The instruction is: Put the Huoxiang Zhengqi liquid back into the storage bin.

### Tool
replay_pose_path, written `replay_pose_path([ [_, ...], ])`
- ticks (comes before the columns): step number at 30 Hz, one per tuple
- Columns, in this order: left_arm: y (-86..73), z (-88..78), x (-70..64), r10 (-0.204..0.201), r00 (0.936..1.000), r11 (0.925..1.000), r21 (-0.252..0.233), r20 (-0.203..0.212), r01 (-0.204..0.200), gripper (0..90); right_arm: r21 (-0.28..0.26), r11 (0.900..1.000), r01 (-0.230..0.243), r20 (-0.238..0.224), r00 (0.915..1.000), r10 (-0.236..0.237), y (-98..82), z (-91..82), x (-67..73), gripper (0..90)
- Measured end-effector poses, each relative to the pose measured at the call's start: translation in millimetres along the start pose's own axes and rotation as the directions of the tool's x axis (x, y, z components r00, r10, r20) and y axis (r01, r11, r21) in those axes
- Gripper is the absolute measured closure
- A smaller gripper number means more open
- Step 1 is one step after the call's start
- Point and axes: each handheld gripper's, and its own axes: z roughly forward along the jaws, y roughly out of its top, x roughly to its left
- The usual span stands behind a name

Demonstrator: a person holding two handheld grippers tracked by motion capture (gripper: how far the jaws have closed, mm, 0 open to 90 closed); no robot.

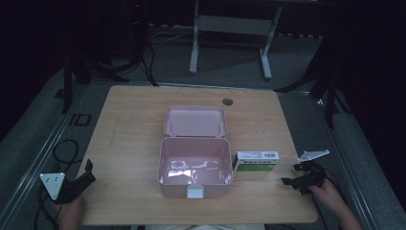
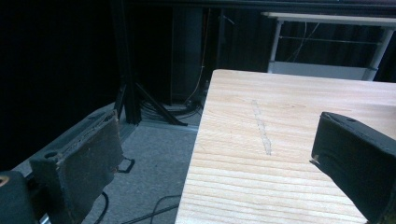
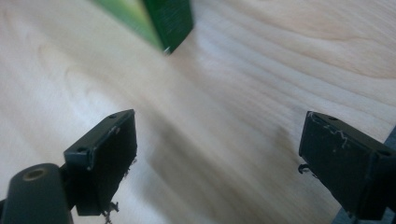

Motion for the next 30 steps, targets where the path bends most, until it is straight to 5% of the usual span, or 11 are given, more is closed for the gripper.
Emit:
replay_pose_path([
  [3, 0.0, 0.0, 0.0, 0.003, 1.0, 1.0, 0.001, 0.002, -0.003, 2.1, 0.066, 0.996, 0.065, -0.004, 0.9979, -0.065, 4.5, -2.1, 4.3, 11.0],
  [11, 0.1, -0.1, 0.5, 0.0, 1.0, 1.0, 0.0, 0.005, 0.0, 2.1, 0.186, 0.962, 0.198, -0.035, 0.9803, -0.195, 13.6, -4.1, 16.9, 11.1],
  [12, 0.0, -0.1, 0.4, 0.001, 1.0, 1.0, 0.001, 0.006, -0.001, 2.1, 0.232, 0.94, 0.249, -0.057, 0.9685, -0.242, 17.1, -5.6, 23.6, 11.1],
  [13, 0.1, -0.1, 0.3, 0.001, 1.0, 1.0, 0.0, 0.006, -0.001, 2.1, 0.232, 0.94, 0.249, -0.057, 0.9685, -0.242, 17.1, -5.6, 23.6, 11.1],
  [14, 0.0, -0.1, 0.3, 0.001, 1.0, 1.0, 0.001, 0.006, -0.001, 2.1, 0.263, 0.924, 0.277, -0.047, 0.9606, -0.274, 19.4, -6.3, 27.5, 11.1],
  [17, 0.1, -0.1, 0.3, 0.001, 1.0, 1.0, 0.001, 0.007, -0.001, 2.1, 0.289, 0.91, 0.298, -0.063, 0.9542, -0.292, 21.5, -6.8, 30.3, 11.1],
  [18, 0.1, 0.0, 0.4, 0.001, 1.0, 1.0, 0.001, 0.007, -0.001, 2.1, 0.319, 0.895, 0.313, -0.068, 0.9491, -0.307, 23.5, -7.4, 33.0, 11.0],
  [23, 0.1, -0.3, 0.5, 0.0, 0.9999, 1.0, 0.0, 0.011, 0.0, 2.1, 0.345, 0.877, 0.333, -0.085, 0.942, -0.325, 27.4, -8.1, 37.0, 11.1],
  [24, 0.1, -0.2, 0.6, 0.0, 0.9999, 1.0, 0.001, 0.012, 0.0, 2.1, 0.359, 0.866, 0.349, -0.096, 0.9364, -0.338, 28.8, -7.0, 40.3, 11.1],
  [25, 0.1, -0.2, 0.6, 0.0, 0.9999, 1.0, 0.001, 0.012, 0.0, 2.1, 0.359, 0.866, 0.349, -0.096, 0.9364, -0.338, 28.8, -7.0, 40.3, 11.1],
  [30, 0.2, 0.0, 0.7, -0.002, 0.9999, 1.0, 0.003, 0.017, 0.001, 2.1, 0.407, 0.833, 0.375, -0.115, 0.9257, -0.36, 31.3, -3.1, 48.3, 12.7],
])
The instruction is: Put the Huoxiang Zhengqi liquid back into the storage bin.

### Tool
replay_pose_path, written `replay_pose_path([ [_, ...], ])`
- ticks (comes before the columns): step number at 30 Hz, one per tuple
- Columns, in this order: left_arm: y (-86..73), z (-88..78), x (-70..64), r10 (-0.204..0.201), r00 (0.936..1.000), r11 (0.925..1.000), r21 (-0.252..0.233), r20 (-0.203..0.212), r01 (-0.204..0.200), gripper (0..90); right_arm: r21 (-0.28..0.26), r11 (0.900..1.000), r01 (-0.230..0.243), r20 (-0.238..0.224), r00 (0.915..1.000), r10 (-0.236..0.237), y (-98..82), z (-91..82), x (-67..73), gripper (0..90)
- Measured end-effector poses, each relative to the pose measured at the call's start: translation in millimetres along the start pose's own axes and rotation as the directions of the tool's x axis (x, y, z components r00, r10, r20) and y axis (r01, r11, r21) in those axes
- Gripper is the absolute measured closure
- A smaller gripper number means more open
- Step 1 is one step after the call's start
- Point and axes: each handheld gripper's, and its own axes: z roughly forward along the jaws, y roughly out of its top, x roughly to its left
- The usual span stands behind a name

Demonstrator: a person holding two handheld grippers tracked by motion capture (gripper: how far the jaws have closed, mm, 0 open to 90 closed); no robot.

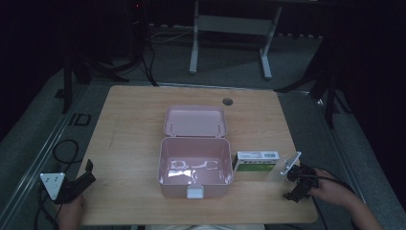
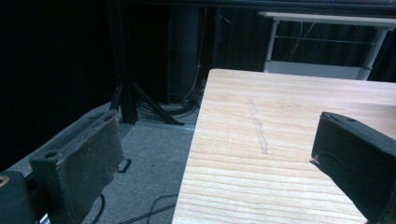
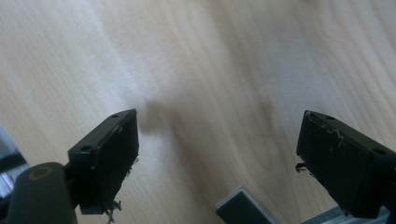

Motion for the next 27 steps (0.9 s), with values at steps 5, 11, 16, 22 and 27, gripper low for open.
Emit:
replay_pose_path([
  [5, 0.0, -0.1, 0.0, 0.001, 1.0, 1.0, 0.0, 0.0, -0.001, 2.1, 0.039, 0.998, 0.055, -0.012, 0.9984, -0.055, 7.4, -2.4, 9.9, 11.3],
  [11, 0.0, -0.2, 0.0, 0.0, 1.0, 1.0, -0.001, 0.002, 0.0, 2.1, 0.062, 0.994, 0.088, -0.044, 0.9954, -0.086, 13.4, -3.9, 16.9, 11.3],
  [16, 0.0, -0.3, 0.1, 0.0, 1.0, 1.0, -0.001, 0.005, 0.001, 2.1, 0.114, 0.98, 0.161, -0.055, 0.9862, -0.156, 20.0, -0.9, 27.5, 11.3],
  [22, 0.0, -0.3, 0.1, -0.001, 1.0, 1.0, -0.002, 0.008, 0.001, 2.1, 0.138, 0.971, 0.196, -0.094, 0.9783, -0.185, 29.9, -0.4, 35.0, 13.3],
  [27, 0.0, -0.2, 0.3, -0.002, 0.9999, 1.0, -0.001, 0.011, 0.002, 2.1, 0.152, 0.956, 0.251, -0.111, 0.9655, -0.235, 40.4, 0.6, 44.0, 13.0],
])
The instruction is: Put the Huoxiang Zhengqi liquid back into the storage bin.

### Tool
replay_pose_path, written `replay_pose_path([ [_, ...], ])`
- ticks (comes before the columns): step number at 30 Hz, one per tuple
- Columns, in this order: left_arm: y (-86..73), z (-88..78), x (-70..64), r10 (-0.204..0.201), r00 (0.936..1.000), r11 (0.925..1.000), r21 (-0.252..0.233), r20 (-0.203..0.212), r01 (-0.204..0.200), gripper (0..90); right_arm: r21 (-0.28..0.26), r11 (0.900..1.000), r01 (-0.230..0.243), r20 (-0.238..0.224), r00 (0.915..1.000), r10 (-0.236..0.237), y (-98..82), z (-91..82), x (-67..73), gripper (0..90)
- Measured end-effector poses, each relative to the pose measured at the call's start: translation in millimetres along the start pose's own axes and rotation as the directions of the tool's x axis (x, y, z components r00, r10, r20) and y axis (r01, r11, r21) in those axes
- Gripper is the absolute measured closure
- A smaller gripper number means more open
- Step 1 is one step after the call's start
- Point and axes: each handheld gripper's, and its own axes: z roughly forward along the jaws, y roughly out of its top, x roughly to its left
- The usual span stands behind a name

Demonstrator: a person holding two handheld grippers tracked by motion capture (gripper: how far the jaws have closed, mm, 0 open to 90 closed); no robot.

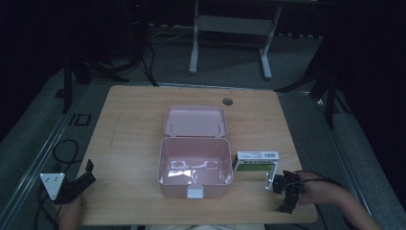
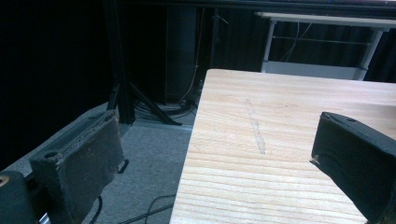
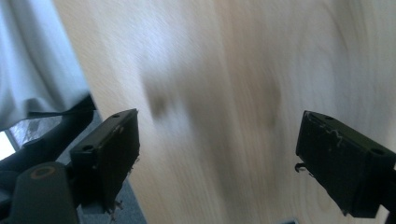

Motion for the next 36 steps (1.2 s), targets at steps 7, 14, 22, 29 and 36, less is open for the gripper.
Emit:
replay_pose_path([
  [7, 0.1, -0.4, 0.7, -0.003, 1.0, 1.0, -0.003, 0.004, 0.003, 2.1, 0.01, 0.997, 0.073, -0.029, 0.9969, -0.072, 22.2, -5.4, 6.1, 12.5],
  [14, 0.0, -0.1, 0.3, 0.0, 1.0, 1.0, 0.0, 0.007, 0.0, 2.1, 0.003, 0.99, 0.143, -0.04, 0.9889, -0.143, 40.5, -13.8, 11.5, 12.9],
  [22, 0.0, 0.1, 0.5, -0.001, 0.9999, 1.0, 0.0, 0.01, 0.001, 2.1, -0.02, 0.986, 0.166, -0.045, 0.985, -0.166, 59.8, -28.7, 11.7, 12.8],
  [29, 0.0, 0.2, 0.7, -0.001, 0.9999, 1.0, 0.001, 0.013, 0.001, 2.1, -0.082, 0.977, 0.197, -0.048, 0.9783, -0.202, 70.3, -45.6, 12.9, 13.8],
  [36, 0.0, 0.6, 0.5, -0.001, 0.9999, 1.0, 0.003, 0.014, 0.001, 2.1, -0.105, 0.967, 0.234, -0.005, 0.9718, -0.236, 74.0, -70.3, 8.1, 14.9],
])
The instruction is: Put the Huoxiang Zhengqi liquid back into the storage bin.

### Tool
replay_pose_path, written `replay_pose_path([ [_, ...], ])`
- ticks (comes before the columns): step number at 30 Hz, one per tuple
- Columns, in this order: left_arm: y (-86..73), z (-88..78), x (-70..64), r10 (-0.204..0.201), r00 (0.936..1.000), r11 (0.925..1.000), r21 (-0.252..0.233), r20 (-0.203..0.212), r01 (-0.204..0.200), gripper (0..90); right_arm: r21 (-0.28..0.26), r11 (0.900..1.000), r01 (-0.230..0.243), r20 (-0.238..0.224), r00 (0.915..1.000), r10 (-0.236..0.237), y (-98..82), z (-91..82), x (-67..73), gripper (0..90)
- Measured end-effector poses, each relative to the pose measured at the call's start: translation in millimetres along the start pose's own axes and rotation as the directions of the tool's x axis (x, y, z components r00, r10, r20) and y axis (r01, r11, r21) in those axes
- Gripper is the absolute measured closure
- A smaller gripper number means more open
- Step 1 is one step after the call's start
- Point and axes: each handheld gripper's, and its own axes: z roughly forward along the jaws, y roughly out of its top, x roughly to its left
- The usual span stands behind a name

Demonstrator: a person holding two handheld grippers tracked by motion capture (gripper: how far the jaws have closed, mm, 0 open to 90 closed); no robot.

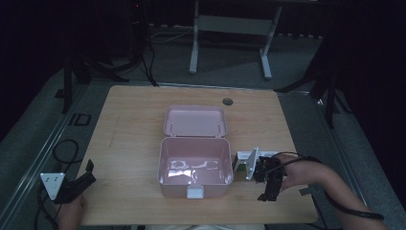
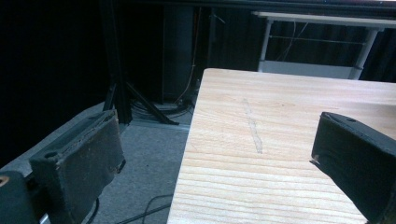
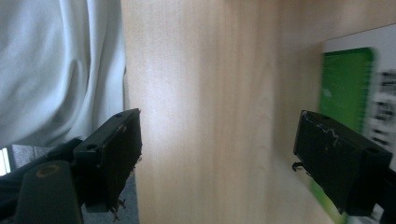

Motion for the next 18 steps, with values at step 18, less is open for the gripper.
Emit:
replay_pose_path([
  [18, 0.2, 0.9, 0.5, -0.004, 1.0, 1.0, 0.005, 0.005, 0.004, 2.1, 0.02, 0.999, -0.036, 0.066, 0.9972, 0.035, -5.3, -49.1, -34.7, 18.5],
])
